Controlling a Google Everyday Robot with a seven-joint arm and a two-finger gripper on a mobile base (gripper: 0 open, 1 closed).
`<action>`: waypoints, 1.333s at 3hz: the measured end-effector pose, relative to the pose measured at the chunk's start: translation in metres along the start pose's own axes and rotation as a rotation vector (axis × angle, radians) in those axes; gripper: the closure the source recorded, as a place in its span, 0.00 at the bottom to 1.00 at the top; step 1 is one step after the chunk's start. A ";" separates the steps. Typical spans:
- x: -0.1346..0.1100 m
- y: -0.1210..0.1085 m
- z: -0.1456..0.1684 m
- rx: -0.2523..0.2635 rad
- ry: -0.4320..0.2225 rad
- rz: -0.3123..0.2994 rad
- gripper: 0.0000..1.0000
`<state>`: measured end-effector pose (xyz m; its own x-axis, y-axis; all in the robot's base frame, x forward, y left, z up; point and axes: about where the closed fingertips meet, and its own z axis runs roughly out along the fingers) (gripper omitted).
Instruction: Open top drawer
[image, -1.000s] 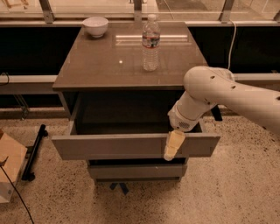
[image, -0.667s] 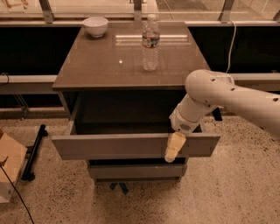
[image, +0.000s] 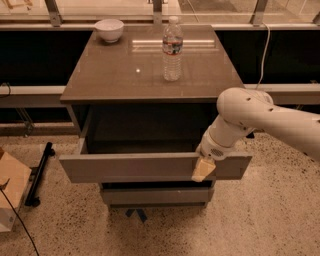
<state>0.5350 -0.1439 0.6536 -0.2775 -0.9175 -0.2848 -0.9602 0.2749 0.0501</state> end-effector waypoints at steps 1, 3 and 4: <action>0.016 0.011 0.001 -0.011 0.016 0.033 0.63; 0.035 0.038 0.000 -0.021 0.026 0.097 0.85; 0.034 0.037 0.001 -0.021 0.025 0.098 0.62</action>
Offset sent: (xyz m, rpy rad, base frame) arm -0.1171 -0.0558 -0.0167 -0.0517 0.1122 -0.1978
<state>0.4906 -0.1646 0.6454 -0.3702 -0.8938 -0.2531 -0.9290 0.3574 0.0967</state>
